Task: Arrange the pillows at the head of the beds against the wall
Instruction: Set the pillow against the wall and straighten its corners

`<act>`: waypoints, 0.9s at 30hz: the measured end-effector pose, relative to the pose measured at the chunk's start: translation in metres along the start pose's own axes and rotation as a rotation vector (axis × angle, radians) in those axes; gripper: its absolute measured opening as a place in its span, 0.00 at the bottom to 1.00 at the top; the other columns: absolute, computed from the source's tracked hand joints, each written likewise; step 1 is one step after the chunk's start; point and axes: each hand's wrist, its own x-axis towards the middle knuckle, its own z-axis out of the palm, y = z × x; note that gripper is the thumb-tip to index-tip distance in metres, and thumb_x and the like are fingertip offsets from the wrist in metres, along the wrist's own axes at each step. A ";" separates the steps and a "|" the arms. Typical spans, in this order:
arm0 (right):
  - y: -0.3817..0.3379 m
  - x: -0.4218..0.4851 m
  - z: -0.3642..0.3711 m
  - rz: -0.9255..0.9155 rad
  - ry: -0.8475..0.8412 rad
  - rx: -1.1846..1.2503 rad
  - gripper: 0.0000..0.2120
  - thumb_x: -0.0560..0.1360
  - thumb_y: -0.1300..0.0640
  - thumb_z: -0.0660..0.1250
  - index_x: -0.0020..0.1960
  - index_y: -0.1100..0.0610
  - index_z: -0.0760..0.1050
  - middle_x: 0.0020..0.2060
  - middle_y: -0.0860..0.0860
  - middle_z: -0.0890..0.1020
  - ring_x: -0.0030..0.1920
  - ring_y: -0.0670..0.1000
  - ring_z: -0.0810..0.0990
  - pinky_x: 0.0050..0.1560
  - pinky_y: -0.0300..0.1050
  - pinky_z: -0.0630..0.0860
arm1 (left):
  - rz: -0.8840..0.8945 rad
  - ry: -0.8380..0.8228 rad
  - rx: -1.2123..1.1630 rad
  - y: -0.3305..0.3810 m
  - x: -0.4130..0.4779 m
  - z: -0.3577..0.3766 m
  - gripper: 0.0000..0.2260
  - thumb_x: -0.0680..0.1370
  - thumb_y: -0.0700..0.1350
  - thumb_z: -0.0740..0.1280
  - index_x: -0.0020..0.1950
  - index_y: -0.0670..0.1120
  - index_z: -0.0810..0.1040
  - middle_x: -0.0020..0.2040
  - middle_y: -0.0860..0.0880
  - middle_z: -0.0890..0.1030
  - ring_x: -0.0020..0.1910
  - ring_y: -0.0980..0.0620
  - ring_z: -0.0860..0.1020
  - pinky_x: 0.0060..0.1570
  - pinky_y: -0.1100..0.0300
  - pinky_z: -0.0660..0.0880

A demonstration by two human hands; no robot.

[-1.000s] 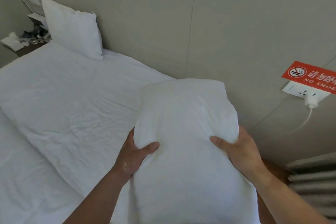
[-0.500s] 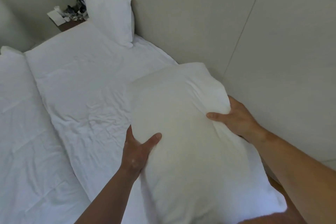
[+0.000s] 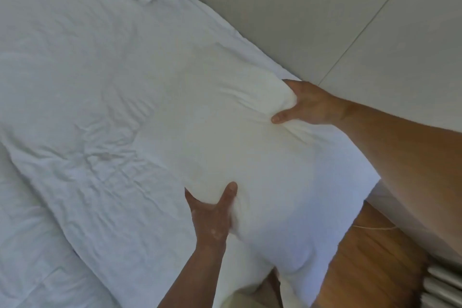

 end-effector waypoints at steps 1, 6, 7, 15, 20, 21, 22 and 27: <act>0.010 0.009 0.006 0.008 -0.020 -0.019 0.42 0.60 0.48 0.86 0.71 0.45 0.75 0.61 0.39 0.82 0.64 0.46 0.79 0.67 0.44 0.72 | -0.027 0.001 0.039 -0.006 0.006 0.004 0.53 0.65 0.50 0.88 0.84 0.51 0.64 0.69 0.52 0.81 0.70 0.45 0.82 0.72 0.51 0.76; 0.048 0.028 0.028 0.070 -0.023 0.041 0.45 0.60 0.50 0.87 0.74 0.45 0.71 0.60 0.33 0.78 0.65 0.44 0.75 0.68 0.40 0.70 | -0.050 -0.033 0.328 -0.015 0.034 0.014 0.56 0.69 0.55 0.85 0.88 0.50 0.54 0.79 0.45 0.76 0.77 0.42 0.76 0.80 0.45 0.71; 0.052 0.028 0.029 0.076 -0.015 0.045 0.46 0.62 0.50 0.86 0.75 0.45 0.69 0.61 0.34 0.77 0.65 0.44 0.74 0.67 0.39 0.70 | -0.041 -0.017 0.355 -0.010 0.037 0.014 0.57 0.68 0.56 0.85 0.88 0.49 0.53 0.81 0.45 0.73 0.79 0.41 0.74 0.81 0.44 0.70; 0.059 0.001 0.022 0.220 0.008 -0.142 0.62 0.53 0.19 0.72 0.81 0.36 0.56 0.69 0.46 0.78 0.68 0.54 0.77 0.67 0.54 0.73 | 0.042 0.089 0.630 0.085 0.042 0.015 0.56 0.74 0.55 0.82 0.90 0.46 0.48 0.87 0.37 0.57 0.86 0.39 0.59 0.83 0.43 0.62; 0.086 -0.028 0.009 0.330 -0.010 -0.079 0.60 0.58 0.23 0.75 0.83 0.40 0.56 0.66 0.43 0.74 0.69 0.51 0.74 0.68 0.47 0.70 | 0.509 -0.173 1.166 0.168 0.100 0.059 0.47 0.76 0.54 0.80 0.87 0.41 0.60 0.86 0.40 0.65 0.89 0.43 0.56 0.86 0.49 0.56; 0.091 -0.034 0.008 0.323 -0.004 -0.058 0.58 0.59 0.26 0.76 0.83 0.42 0.57 0.66 0.42 0.74 0.69 0.50 0.73 0.66 0.45 0.68 | 0.587 -0.287 1.289 0.184 0.112 0.075 0.47 0.76 0.55 0.79 0.88 0.44 0.59 0.87 0.42 0.62 0.89 0.44 0.55 0.86 0.50 0.56; 0.097 -0.038 0.007 0.315 0.006 -0.032 0.55 0.61 0.29 0.78 0.82 0.42 0.60 0.66 0.41 0.74 0.69 0.49 0.73 0.65 0.43 0.68 | 0.646 -0.414 1.407 0.197 0.124 0.091 0.47 0.75 0.56 0.77 0.89 0.47 0.57 0.89 0.44 0.59 0.89 0.46 0.53 0.86 0.51 0.56; 0.118 -0.043 -0.002 0.345 -0.021 0.040 0.53 0.62 0.35 0.81 0.81 0.38 0.59 0.68 0.35 0.70 0.68 0.42 0.69 0.67 0.41 0.65 | 0.651 -0.828 1.675 0.243 0.168 0.169 0.53 0.68 0.54 0.86 0.87 0.54 0.62 0.88 0.52 0.60 0.87 0.51 0.60 0.86 0.54 0.60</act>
